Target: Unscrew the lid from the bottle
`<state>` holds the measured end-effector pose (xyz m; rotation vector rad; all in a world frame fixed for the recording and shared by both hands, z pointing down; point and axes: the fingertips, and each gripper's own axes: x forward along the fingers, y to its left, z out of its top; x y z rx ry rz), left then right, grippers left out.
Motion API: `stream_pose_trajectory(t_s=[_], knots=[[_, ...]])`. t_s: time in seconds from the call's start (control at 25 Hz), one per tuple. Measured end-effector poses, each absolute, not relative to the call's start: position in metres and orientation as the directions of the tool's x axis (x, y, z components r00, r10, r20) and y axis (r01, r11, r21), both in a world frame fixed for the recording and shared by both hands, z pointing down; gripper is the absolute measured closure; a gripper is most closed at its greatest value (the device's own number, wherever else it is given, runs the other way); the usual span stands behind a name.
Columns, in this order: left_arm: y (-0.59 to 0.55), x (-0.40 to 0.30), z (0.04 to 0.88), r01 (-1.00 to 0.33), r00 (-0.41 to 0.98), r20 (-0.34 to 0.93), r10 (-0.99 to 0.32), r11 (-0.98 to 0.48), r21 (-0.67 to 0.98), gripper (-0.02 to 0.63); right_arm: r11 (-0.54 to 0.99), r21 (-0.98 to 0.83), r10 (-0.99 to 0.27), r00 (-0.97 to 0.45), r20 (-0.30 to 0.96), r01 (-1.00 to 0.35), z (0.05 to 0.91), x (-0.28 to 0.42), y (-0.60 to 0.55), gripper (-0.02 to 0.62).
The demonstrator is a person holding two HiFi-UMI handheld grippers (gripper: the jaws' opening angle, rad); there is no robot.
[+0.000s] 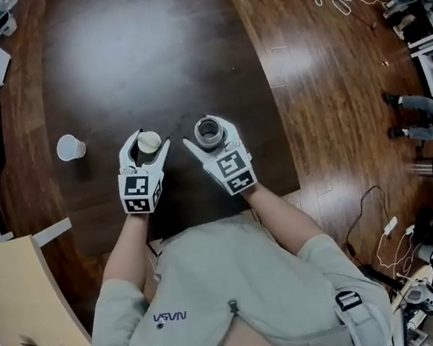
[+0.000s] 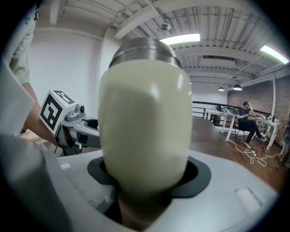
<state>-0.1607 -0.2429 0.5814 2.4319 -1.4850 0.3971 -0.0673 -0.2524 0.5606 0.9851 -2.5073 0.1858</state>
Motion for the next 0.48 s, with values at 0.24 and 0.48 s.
stream_pose_trajectory(t_s=[0.24,0.48], knots=[[-0.245,-0.15,0.629,-0.839,0.493,0.501,-0.711,-0.542,0.057,0.301,0.712,0.017,-0.615,-0.612,0.497,-0.702,0.593,-0.073,-0.263,0.295],[-0.242,-0.141,0.66,-0.802,0.503,0.58,-0.64,-0.597,0.036,0.301,0.695,0.003,-0.621,-0.599,0.505,-0.719,0.608,-0.078,-0.263,0.295]])
